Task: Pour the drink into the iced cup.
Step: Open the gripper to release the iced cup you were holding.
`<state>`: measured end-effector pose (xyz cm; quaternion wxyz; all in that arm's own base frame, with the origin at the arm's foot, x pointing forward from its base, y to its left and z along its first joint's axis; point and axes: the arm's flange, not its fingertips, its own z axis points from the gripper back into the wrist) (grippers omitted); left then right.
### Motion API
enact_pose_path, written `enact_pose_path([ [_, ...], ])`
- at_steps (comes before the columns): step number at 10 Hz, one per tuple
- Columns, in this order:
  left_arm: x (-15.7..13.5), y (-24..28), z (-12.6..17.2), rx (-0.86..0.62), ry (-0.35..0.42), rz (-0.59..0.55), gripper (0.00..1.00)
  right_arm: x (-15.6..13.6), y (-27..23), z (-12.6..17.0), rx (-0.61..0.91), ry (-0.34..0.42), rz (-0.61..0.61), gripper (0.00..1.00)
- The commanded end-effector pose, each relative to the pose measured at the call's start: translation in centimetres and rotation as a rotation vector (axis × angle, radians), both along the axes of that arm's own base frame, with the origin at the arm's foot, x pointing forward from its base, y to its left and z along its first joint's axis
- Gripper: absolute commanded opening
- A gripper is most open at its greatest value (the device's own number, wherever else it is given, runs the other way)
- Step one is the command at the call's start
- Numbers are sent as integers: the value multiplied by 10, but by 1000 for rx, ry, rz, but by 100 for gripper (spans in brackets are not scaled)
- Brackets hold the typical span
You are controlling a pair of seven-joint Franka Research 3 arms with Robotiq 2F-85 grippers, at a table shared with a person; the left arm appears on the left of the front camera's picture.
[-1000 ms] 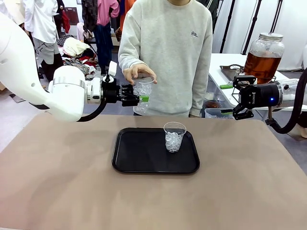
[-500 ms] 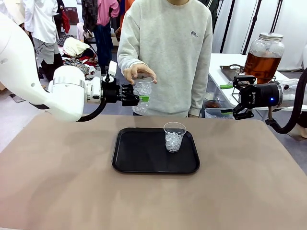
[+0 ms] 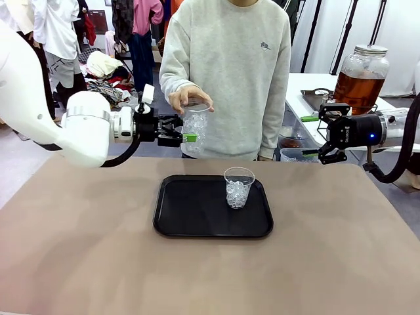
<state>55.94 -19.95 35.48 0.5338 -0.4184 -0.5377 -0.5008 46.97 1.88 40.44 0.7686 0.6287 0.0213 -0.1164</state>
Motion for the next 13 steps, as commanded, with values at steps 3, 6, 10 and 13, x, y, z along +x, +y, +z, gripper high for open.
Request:
enact_pose_path([
  [3, -27, 43, -9, -12, 18, -40, 100, 0, 0, 0, -1, -2, -5, 100],
  [6, -49, 81, -23, 15, -1, -55, 100, 0, 0, 0, -1, -2, -5, 100],
  [10, -82, 116, -51, -29, -20, -13, 100, 0, 0, 0, -1, -2, -5, 100],
  [13, -96, 133, -63, 0, -28, -29, 100, 0, 0, 0, -1, -2, -5, 100],
])
